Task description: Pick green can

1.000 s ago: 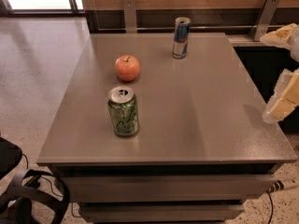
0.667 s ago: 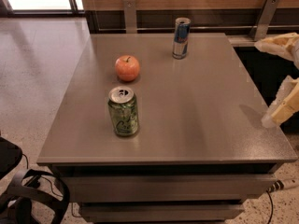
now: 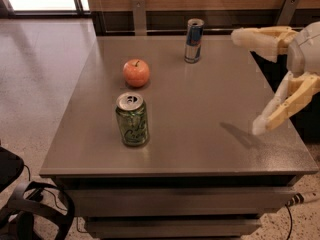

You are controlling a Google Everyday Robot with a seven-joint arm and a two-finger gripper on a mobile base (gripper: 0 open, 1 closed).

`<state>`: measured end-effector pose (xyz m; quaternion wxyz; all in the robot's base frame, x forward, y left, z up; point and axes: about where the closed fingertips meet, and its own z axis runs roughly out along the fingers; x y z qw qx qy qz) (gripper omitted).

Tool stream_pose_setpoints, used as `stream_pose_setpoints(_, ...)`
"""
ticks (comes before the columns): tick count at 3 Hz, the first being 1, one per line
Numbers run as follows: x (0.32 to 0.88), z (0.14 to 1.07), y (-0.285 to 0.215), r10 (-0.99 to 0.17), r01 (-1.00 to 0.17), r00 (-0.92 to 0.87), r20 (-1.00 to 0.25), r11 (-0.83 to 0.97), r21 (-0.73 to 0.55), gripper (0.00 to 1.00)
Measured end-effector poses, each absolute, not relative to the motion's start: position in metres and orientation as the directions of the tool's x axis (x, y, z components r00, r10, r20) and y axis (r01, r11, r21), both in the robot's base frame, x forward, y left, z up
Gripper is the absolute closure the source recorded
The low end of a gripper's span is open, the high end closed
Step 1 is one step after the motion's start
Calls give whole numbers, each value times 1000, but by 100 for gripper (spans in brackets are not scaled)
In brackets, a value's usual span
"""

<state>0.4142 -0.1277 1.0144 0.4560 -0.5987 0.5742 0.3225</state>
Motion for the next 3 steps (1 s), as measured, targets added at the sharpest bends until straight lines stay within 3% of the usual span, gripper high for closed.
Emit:
stream_pose_setpoints(1, 411, 1051, -85, -224, -982, 146, -964, 82, -168, 0)
stream_pose_setpoints(3, 458, 1061, -14, -54, -979, 99, -994, 175, -107, 0)
